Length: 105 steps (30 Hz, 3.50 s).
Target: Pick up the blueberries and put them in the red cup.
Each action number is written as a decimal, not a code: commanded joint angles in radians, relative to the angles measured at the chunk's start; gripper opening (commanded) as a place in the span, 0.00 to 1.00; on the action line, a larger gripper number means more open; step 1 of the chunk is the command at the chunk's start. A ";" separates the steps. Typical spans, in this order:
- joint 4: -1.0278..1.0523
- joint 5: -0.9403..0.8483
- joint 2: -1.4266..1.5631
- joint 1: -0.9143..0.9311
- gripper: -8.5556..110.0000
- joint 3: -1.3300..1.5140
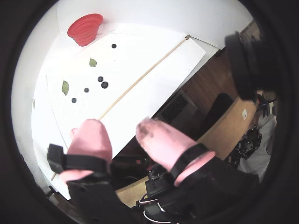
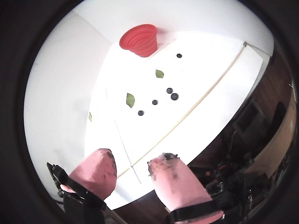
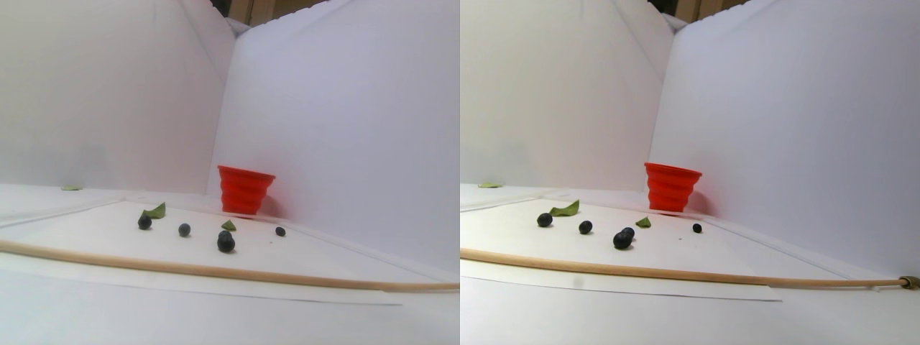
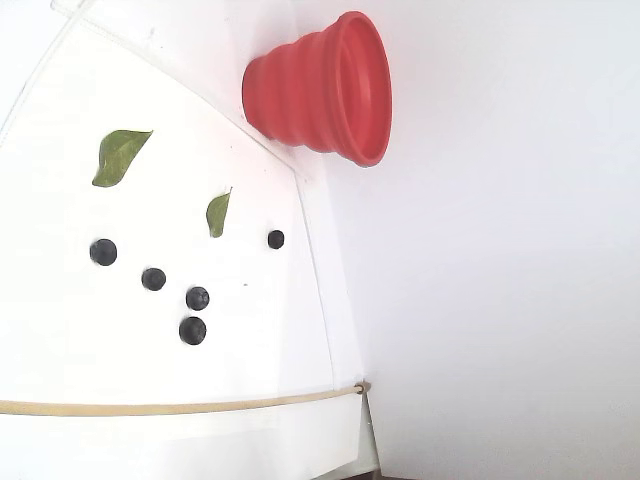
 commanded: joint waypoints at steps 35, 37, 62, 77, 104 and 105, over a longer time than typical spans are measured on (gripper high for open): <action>-0.316 -0.258 -0.209 0.018 0.20 0.204; -0.333 -0.272 -0.207 0.018 0.20 0.221; -0.523 -0.353 -0.371 -0.064 0.20 0.281; -0.591 -0.385 -0.368 -0.156 0.20 0.299; -0.914 -0.397 -0.594 -0.218 0.20 0.376; -0.920 -0.399 -0.597 -0.222 0.20 0.377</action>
